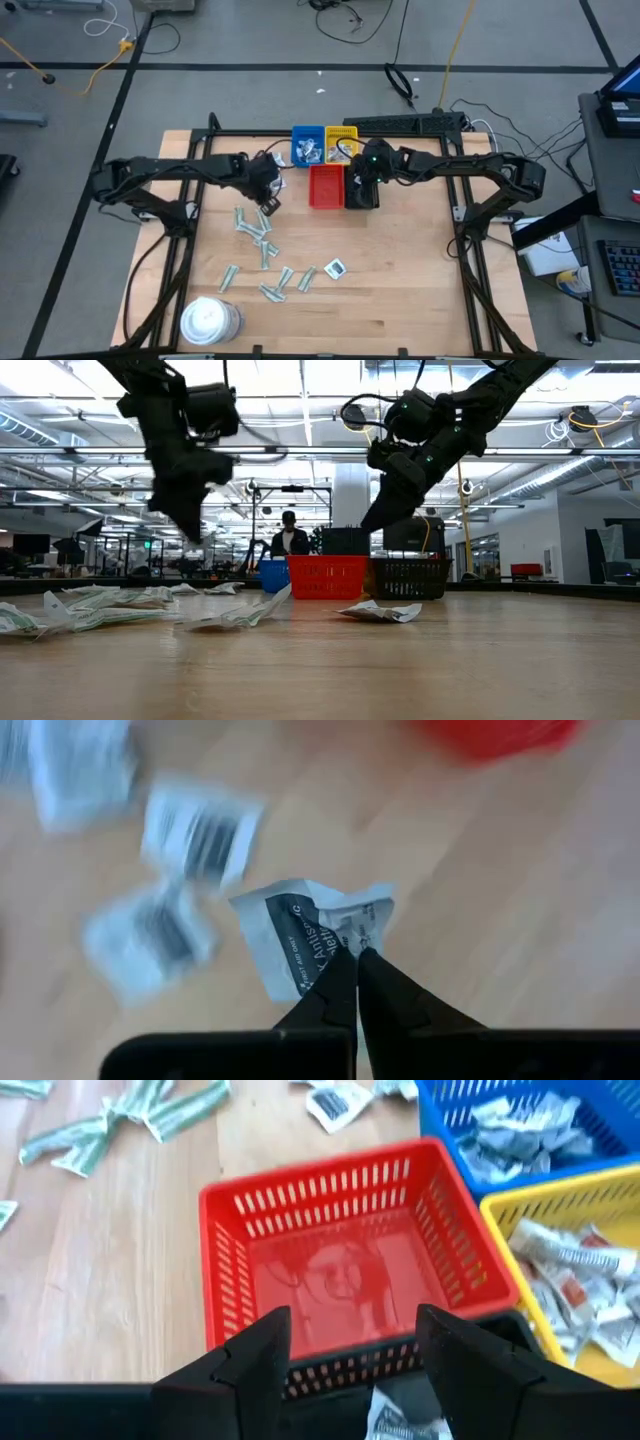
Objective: Pick & Place First Aid Supplies
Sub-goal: Put the towelette pack into the black bin
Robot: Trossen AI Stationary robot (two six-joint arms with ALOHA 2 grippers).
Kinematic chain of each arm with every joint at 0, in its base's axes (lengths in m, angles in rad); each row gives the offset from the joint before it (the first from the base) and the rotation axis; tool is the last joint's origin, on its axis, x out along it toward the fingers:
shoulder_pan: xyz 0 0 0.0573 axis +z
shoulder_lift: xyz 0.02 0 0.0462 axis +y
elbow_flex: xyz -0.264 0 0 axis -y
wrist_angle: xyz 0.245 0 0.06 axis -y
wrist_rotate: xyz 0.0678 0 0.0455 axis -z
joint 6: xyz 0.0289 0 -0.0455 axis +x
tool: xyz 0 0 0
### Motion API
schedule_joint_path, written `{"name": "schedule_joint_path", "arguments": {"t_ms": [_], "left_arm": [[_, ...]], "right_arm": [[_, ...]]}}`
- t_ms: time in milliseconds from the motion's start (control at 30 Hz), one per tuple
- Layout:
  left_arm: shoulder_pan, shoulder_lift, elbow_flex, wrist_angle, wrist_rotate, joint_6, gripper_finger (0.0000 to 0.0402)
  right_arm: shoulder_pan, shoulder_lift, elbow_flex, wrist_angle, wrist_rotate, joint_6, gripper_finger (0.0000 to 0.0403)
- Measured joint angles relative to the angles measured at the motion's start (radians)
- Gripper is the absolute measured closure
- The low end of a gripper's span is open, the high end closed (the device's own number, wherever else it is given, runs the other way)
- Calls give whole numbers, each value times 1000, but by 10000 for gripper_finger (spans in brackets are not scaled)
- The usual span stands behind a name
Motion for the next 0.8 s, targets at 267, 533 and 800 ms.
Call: {"name": "schedule_joint_path", "arguments": {"t_ms": [267, 533, 800], "left_arm": [[-16, -49, 1, 141, 140, 350, 401], [-17, -48, 2, 418, 338, 567, 401], [-15, -49, 3, 682, 442, 529, 401]], "right_arm": [[2, 0, 0, 99, -145, 7, 193], [2, 0, 0, 242, -288, 72, 193], [42, 0, 0, 493, -320, 114, 193]]}}
